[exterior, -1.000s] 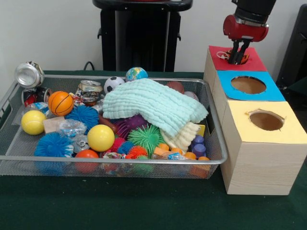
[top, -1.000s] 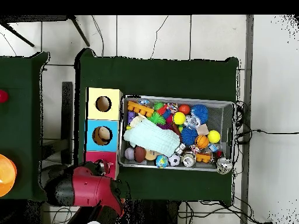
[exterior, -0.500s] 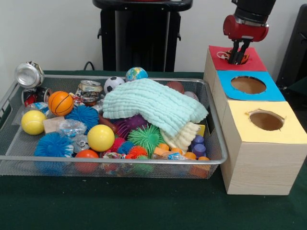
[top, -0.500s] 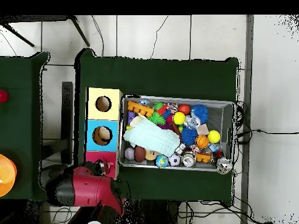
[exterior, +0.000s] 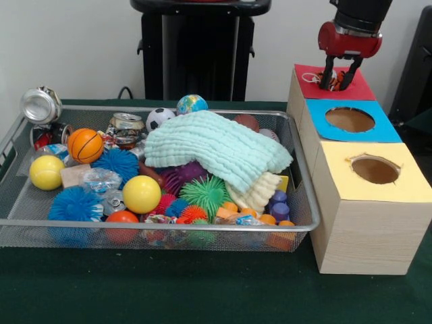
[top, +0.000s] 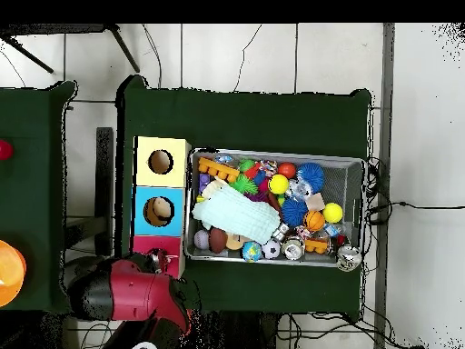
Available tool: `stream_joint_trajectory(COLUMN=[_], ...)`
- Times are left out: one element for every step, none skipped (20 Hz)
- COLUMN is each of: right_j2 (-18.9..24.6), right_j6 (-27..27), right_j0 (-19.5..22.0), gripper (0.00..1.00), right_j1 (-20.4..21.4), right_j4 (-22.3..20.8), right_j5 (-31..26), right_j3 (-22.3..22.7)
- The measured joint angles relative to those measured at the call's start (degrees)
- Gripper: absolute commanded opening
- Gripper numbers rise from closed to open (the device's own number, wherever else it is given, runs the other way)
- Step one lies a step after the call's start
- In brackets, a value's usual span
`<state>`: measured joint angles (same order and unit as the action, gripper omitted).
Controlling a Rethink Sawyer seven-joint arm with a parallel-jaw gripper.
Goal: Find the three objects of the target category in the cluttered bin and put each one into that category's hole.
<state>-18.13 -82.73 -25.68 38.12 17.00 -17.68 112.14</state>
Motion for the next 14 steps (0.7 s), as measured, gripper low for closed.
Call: stream_joint_trajectory(right_j2=[-0.01, -0.01, -0.01, -0.04, -0.07, -0.15, -0.27, -0.63, -1.23, -1.81, -2.25, -2.86, -3.13, -3.64], right_j6=[0.0, 0.0, 0.0, 0.0, 0.0, 0.0, 0.0, 0.0, 0.0, 0.0, 0.0, 0.0, 0.0, 0.0], right_j0=[0.01, 0.0, -0.01, -0.03, -0.06, -0.16, -0.3, -0.74, -1.48, -2.2, -2.7, -3.42, -3.75, -4.39], gripper=[1.0, 1.0, 1.0, 1.0, 1.0, 1.0, 1.0, 1.0, 1.0, 1.0, 1.0, 1.0, 1.0, 1.0], right_j1=[-0.02, -0.02, -0.02, -0.03, -0.04, -0.07, -0.12, -0.32, -0.65, -0.94, -1.13, -1.38, -1.49, -1.68], right_j4=[0.01, 0.01, 0.01, 0.01, 0.01, 0.01, 0.02, 0.02, 0.02, 0.01, 0.02, 0.02, 0.02, 0.02], right_j5=[-0.01, -0.02, -0.02, -0.02, -0.02, -0.01, -0.01, -0.01, 0.04, 0.05, 0.06, 0.11, 0.13, 0.26], right_j3=[-0.01, -0.01, -0.02, -0.03, -0.05, -0.07, -0.12, -0.27, -0.53, -0.8, -0.96, -1.14, -1.21, -1.29])
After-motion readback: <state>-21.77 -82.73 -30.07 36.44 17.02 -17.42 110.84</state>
